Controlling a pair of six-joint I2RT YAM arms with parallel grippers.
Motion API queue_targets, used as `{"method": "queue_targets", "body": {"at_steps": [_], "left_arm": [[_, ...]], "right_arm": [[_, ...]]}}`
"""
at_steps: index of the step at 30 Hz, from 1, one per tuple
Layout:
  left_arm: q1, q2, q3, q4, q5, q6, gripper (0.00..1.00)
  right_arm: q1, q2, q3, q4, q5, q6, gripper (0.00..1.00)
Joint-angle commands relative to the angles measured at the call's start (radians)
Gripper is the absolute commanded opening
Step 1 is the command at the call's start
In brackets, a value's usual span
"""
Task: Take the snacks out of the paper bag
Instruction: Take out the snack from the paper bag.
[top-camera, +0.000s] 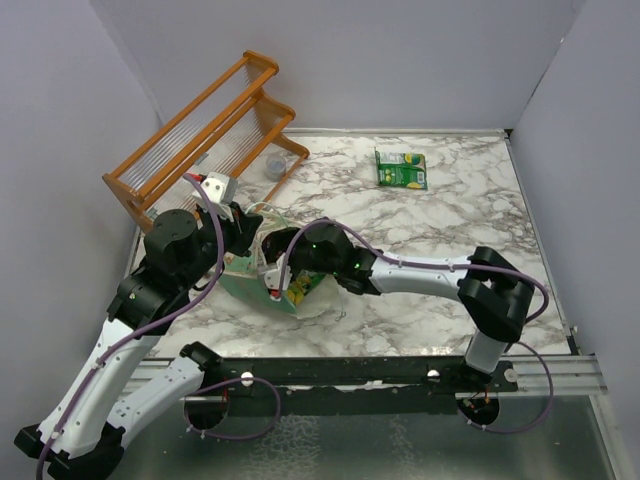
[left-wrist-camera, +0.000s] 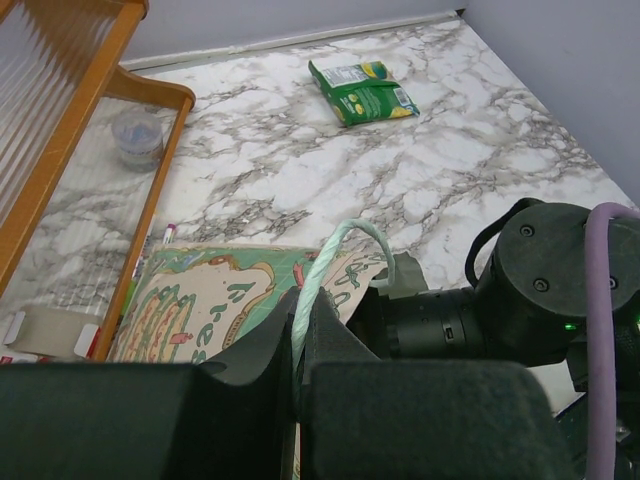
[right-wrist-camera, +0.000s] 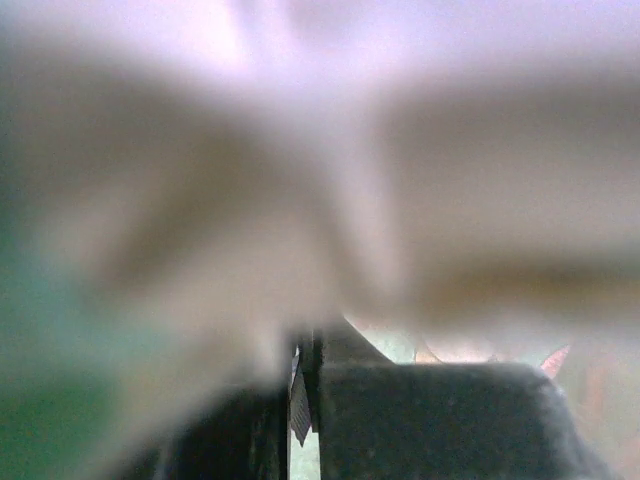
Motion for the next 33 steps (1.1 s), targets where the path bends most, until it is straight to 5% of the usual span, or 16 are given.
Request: {"method": "queue_targets", "body": {"at_steps": [1,15,33], "left_arm": [[0.000,-0.014,0.036,0.005,-0.025,0.000,0.00],[-0.001,-0.014,0.057,-0.002,-0.082,0.024,0.00],[0.000,-0.018,0.039,-0.001,-0.133,0.049,0.00]], "right_arm": [[0.003,-0.080,-0.016,0.050,-0.032,0.048,0.01],[0.004,-0.320,-0.155,0.009,-0.159,0.267,0.01],[0.004,-0.873,-0.223,-0.212,-0.023,0.405,0.01]]}}
